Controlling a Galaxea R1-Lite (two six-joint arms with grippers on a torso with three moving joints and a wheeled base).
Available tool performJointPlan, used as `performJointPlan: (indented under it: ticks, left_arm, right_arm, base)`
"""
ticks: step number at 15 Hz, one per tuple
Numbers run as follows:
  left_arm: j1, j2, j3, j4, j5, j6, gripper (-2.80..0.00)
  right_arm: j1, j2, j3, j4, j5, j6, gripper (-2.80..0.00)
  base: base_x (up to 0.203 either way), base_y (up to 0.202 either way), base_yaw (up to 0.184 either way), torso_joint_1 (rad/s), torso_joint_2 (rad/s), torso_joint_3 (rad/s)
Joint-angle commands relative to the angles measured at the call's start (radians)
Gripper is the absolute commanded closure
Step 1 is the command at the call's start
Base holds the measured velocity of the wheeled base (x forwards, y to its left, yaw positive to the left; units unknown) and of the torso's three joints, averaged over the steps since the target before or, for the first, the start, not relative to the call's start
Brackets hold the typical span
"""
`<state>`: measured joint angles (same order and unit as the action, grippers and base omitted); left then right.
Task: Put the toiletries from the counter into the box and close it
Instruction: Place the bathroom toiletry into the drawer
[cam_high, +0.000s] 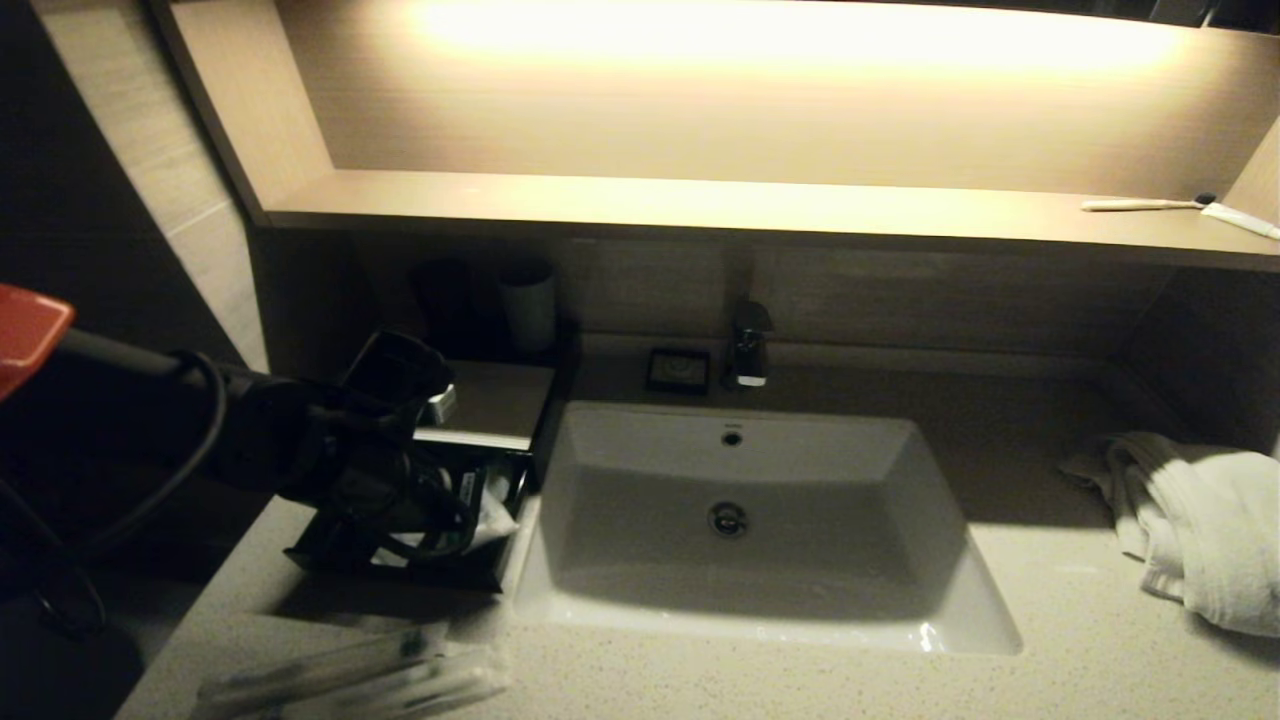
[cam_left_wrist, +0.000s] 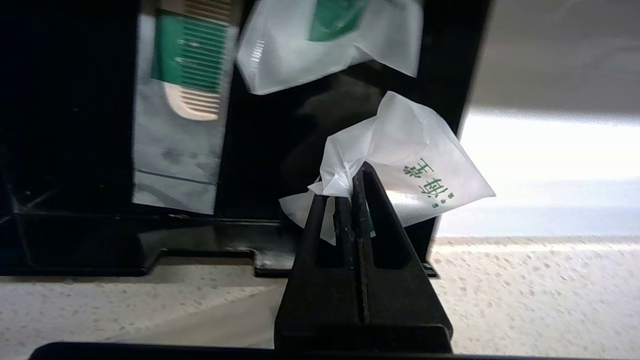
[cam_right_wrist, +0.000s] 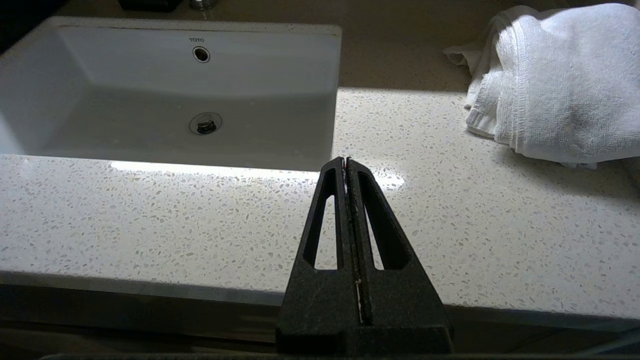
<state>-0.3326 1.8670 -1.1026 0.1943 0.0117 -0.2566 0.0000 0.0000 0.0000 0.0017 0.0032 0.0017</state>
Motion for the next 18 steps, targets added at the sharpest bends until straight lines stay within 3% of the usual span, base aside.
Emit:
performJointPlan:
  ticks: [1,15,18]
  left_arm:
    - [0.007,0.016,-0.001,0.001,0.019,0.0,0.0]
    - [0.023,0.037,-0.012,0.014,0.042,0.006,0.0]
    - [0.023,0.043,-0.013,0.013,0.073,0.007,0.0]
  right_arm:
    - [0.0,0.0,0.0,0.0,0.0,0.0,0.0]
    - [0.0,0.0,0.0,0.0,0.0,0.0,0.0]
    - [0.0,0.0,0.0,0.0,0.0,0.0,0.0]
  base:
    - [0.0,0.0,0.0,0.0,0.0,0.0]
    - [0.0,0.0,0.0,0.0,0.0,0.0]
    - [0.0,0.0,0.0,0.0,0.0,0.0]
